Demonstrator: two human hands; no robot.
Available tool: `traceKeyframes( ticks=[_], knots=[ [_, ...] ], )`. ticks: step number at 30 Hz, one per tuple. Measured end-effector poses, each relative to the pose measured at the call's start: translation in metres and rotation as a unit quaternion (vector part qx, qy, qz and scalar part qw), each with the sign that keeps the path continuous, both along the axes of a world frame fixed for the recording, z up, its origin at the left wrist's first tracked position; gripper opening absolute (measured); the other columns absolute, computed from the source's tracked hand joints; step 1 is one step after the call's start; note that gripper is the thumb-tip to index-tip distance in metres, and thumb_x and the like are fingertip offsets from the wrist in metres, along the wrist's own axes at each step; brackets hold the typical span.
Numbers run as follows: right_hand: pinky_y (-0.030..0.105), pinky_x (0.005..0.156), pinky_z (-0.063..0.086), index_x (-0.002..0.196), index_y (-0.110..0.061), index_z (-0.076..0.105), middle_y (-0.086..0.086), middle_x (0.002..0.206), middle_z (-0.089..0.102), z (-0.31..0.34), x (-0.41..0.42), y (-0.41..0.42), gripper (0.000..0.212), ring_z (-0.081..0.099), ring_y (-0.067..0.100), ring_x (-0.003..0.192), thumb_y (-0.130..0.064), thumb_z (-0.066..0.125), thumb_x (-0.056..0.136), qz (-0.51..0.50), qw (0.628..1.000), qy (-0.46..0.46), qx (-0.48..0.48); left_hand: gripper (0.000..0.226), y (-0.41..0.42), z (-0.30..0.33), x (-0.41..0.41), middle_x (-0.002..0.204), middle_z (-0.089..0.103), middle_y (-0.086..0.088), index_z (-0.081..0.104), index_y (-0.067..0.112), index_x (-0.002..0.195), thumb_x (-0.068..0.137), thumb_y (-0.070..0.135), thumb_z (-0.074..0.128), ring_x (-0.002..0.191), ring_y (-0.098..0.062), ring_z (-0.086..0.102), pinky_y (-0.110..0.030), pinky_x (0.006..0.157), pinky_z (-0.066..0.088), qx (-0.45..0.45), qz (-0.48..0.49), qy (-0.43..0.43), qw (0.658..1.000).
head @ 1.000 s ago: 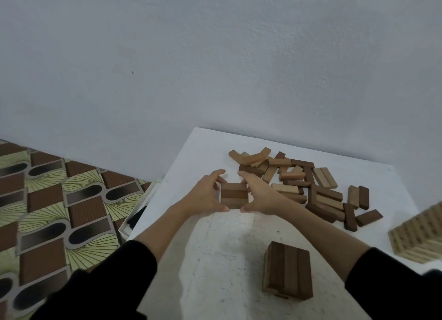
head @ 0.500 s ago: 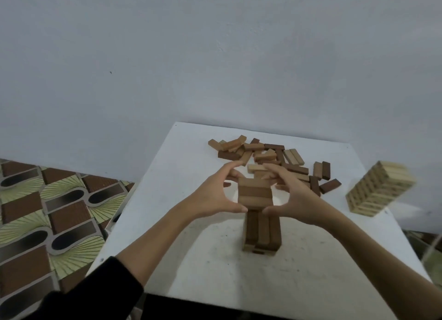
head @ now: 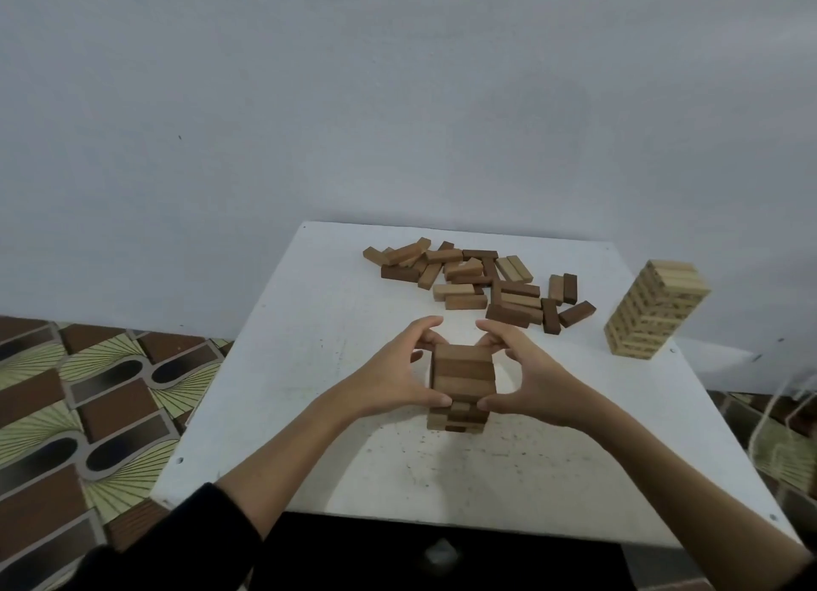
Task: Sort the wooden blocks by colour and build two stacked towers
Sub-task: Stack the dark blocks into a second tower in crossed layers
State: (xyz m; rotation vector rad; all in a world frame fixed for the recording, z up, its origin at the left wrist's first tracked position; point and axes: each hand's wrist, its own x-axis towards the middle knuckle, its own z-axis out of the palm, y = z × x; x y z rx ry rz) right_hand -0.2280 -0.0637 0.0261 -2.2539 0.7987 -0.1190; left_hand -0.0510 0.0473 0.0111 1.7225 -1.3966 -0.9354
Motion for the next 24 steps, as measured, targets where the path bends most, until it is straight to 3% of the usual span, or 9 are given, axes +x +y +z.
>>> traceKeyframes(
  ticks=[13, 17, 24],
  knots=[
    [0.026, 0.104, 0.033, 0.146, -0.030, 0.010, -0.007, 0.138, 0.034, 0.002, 0.004, 0.008, 0.106, 0.032, 0.006, 0.120, -0.034, 0.083, 0.068, 0.024, 0.999, 0.014, -0.034, 0.107, -0.004, -0.006, -0.007, 0.135, 0.041, 0.004, 0.016, 0.026, 0.147, 0.066, 0.021, 0.086, 0.126, -0.011, 0.039, -0.021, 0.106, 0.030, -0.002, -0.023, -0.058, 0.998],
    [0.022, 0.099, 0.033, 0.145, -0.030, 0.010, -0.007, 0.136, 0.036, 0.002, 0.008, 0.009, 0.104, 0.032, 0.005, 0.114, -0.034, 0.081, 0.070, 0.031, 0.998, 0.024, -0.048, 0.106, -0.005, -0.007, -0.009, 0.133, 0.043, 0.002, 0.017, 0.024, 0.147, 0.066, 0.023, 0.086, 0.124, -0.013, 0.042, -0.029, 0.109, 0.034, -0.011, -0.026, -0.071, 0.997],
    [0.021, 0.097, 0.032, 0.145, -0.029, 0.012, -0.006, 0.135, 0.036, 0.002, 0.009, 0.010, 0.101, 0.032, 0.005, 0.113, -0.033, 0.080, 0.071, 0.036, 0.998, 0.023, -0.050, 0.106, -0.007, -0.011, -0.009, 0.129, 0.044, 0.004, 0.017, 0.025, 0.147, 0.067, 0.024, 0.085, 0.119, -0.010, 0.043, -0.022, 0.103, 0.034, -0.024, -0.025, -0.074, 0.997]
  ],
)
